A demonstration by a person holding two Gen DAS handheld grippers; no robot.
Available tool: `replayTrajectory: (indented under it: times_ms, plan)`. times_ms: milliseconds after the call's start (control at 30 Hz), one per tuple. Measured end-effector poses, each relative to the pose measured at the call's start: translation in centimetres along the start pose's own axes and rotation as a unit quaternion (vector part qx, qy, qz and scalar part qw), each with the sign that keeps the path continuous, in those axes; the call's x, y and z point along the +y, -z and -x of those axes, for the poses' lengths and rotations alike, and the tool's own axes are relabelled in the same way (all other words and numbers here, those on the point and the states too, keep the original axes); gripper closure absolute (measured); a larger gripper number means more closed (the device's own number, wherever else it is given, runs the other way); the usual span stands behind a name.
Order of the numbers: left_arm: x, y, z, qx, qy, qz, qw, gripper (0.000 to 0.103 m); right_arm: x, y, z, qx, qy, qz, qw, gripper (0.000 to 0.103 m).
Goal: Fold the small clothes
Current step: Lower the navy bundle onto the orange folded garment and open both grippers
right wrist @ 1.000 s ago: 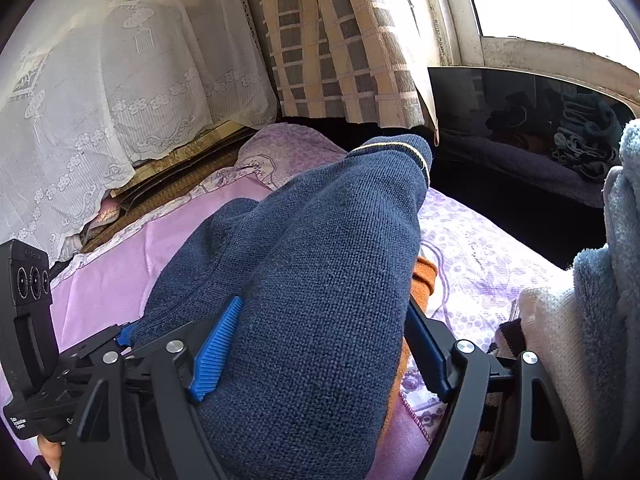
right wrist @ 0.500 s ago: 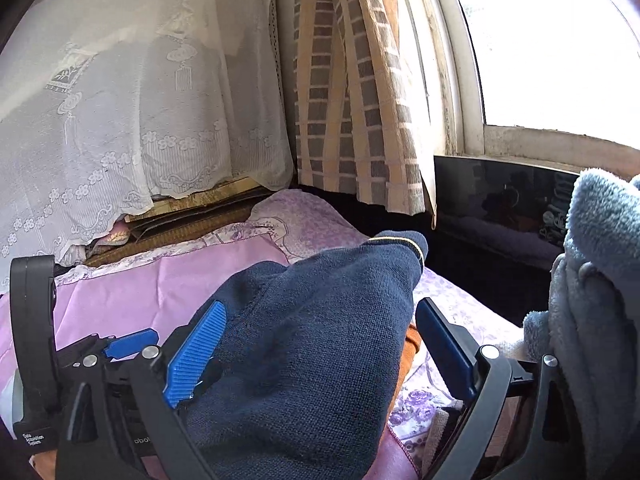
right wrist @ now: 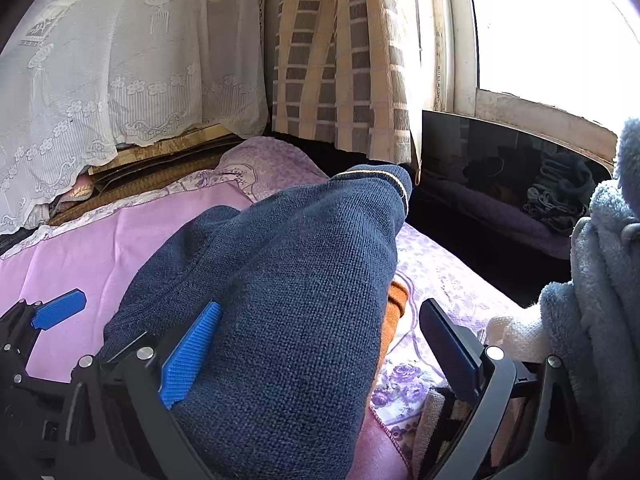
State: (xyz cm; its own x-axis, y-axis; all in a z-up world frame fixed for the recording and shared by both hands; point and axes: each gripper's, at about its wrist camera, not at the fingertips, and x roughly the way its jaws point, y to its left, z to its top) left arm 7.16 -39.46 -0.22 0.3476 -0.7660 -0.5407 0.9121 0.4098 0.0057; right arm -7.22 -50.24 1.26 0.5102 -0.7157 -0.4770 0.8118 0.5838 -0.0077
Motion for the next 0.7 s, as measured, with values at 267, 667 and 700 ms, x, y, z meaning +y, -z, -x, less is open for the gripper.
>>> replayTrajectory:
  times_ms: [267,667,700]
  plan:
    - [0.0,0.1,-0.1,0.000,-0.002,-0.001,1.0000,0.004,0.2,0.2,0.2,-0.006,0.004,0.003,1.000,0.004]
    - [-0.2,0.7,1.9,-0.010,-0.009,0.001,0.9999,0.005,1.5,1.2,4.7,-0.054,0.040,0.002,0.998,0.004]
    - [-0.3,0.8,2.3,-0.012,-0.009,-0.001,0.9999,0.005,1.4,1.4,5.3,-0.053,0.028,-0.002,0.998,0.004]
